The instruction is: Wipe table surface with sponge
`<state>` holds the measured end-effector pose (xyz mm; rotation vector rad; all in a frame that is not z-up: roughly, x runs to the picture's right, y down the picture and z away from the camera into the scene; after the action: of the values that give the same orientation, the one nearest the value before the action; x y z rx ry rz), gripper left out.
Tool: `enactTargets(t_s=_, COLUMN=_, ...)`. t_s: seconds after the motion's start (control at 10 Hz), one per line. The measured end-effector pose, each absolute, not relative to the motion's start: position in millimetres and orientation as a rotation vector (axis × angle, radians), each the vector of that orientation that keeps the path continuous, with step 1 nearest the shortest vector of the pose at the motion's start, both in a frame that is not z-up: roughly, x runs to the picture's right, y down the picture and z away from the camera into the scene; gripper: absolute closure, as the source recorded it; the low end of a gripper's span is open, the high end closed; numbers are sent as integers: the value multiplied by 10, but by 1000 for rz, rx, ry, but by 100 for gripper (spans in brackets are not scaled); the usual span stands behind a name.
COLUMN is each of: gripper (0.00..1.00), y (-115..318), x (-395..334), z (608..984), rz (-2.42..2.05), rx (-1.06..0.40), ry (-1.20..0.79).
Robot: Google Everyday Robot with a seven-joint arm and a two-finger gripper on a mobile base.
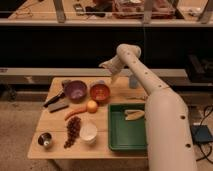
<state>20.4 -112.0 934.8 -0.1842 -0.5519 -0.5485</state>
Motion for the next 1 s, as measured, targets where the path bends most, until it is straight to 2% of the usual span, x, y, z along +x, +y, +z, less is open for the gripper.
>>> enactTargets(t_s=0.4, gripper=20, y=-1155, x=37, z=9328, rz=-561, rx=-194, ry=-553)
enactTargets(t_s=1.0, gripper=20, y=-1043, x=-83, z=9623, rz=-559, rx=-201, ry=-502)
